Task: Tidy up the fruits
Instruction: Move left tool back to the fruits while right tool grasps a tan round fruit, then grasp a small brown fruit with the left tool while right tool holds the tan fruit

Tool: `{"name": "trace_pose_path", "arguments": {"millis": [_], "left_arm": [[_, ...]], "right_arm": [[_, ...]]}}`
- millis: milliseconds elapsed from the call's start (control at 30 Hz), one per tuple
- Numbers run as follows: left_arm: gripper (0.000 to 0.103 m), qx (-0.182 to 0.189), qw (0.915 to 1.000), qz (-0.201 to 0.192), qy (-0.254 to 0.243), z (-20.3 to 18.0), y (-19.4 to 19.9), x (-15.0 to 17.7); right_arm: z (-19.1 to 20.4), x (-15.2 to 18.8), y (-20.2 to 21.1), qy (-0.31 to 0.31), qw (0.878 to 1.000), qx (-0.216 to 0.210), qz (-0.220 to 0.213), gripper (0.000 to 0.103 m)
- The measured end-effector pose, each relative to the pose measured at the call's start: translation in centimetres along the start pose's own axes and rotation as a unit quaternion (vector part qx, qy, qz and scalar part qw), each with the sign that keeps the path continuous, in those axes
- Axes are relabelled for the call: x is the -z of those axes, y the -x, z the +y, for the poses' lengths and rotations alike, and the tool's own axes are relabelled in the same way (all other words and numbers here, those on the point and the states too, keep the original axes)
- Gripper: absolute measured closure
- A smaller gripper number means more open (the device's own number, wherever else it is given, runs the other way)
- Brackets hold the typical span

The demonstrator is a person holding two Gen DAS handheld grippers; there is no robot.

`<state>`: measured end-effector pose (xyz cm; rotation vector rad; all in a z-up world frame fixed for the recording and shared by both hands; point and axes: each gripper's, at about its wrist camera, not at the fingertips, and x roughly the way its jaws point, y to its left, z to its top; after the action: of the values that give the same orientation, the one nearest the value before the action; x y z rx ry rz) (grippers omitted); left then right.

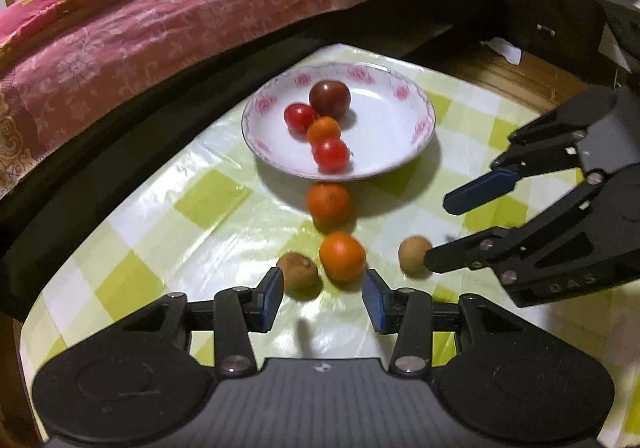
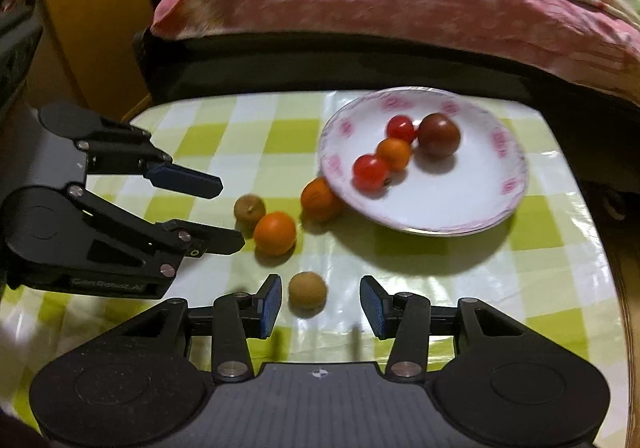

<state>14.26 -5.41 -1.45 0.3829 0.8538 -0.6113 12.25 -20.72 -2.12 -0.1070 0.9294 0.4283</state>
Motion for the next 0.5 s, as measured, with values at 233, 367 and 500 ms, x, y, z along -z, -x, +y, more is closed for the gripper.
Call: {"name": "trace_pose_path", "arguments": {"millis": [233, 367, 500], "left_arm": [[0.052, -0.011, 0.9999, 0.003, -0.001, 1.3, -1.5, 0.4], [0.052, -0.016, 0.9998, 0.008, -0.002, 1.9, -2.8, 0.4], [0.053, -0.017, 0.9998, 0.007, -0.002, 1.8, -3.6, 0.2]], "right_arm": [[0.6, -0.3, -2.1, 0.006, 1.000, -0.010, 0.025, 0.070], [0.7, -0.3, -2.5, 0.007, 0.999, -0.008, 0.032, 0.078], [0.3, -0.3, -2.5, -0.002, 0.999, -0.011, 0.033, 0.081]]}}
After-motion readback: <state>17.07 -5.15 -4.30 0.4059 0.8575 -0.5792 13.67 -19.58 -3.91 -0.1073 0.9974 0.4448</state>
